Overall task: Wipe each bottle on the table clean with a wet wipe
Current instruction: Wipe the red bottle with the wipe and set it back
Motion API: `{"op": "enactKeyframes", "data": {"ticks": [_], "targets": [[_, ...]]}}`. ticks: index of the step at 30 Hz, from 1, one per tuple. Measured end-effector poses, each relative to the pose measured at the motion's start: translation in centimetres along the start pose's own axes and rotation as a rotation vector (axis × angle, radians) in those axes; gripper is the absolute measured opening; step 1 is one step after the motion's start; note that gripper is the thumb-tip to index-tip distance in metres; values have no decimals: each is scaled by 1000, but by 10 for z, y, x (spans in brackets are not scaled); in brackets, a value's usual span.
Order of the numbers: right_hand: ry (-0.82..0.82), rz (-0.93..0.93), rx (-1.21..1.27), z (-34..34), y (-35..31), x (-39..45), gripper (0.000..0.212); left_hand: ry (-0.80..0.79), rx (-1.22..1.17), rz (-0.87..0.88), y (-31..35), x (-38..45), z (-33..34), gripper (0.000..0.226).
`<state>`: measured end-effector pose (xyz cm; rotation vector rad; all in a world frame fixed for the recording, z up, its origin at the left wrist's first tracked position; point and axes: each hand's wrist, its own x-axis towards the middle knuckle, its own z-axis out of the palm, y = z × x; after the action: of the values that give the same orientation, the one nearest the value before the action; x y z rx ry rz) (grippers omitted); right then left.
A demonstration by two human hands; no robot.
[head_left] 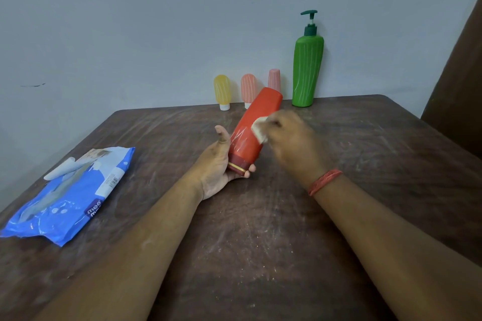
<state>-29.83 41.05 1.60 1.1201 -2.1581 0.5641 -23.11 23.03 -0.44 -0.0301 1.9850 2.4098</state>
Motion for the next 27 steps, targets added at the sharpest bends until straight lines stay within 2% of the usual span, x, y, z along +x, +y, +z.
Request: {"op": "enactKeyframes", "data": {"ticks": [2, 3, 5, 6, 8, 10, 14, 18, 23, 25, 27], "targets": [[80, 163, 38, 2, 6, 3, 23, 0, 14, -2, -2, 0, 0, 99], [79, 146, 85, 3, 5, 2, 19, -6, 13, 3, -2, 0, -1, 99], [-32, -8, 123, 9, -6, -3, 18, -16, 13, 20, -2, 0, -1, 97], [-32, -63, 97, 12, -5, -5, 17, -17, 21, 26, -2, 0, -1, 97], [121, 118, 139, 10, 9, 3, 11, -6, 61, 28, -3, 1, 1, 98], [232, 224, -13, 10, 22, 5, 23, 0, 117, 32, -3, 0, 4, 93], [181, 178, -54, 18, 17, 2, 27, -11, 202, 74, -3, -4, 7, 88], [342, 372, 68, 4, 31, 10, 26, -9, 346, 144, -4, -6, 11, 101], [205, 243, 60, 5, 19, 5, 20, -14, 367, 133, -4, -5, 11, 106], [312, 338, 71, -2, 30, 10, 23, -23, 415, 128, -5, -5, 11, 103], [341, 357, 74, -1, 35, 8, 26, -27, 448, 111, -5, -5, 11, 102]]}}
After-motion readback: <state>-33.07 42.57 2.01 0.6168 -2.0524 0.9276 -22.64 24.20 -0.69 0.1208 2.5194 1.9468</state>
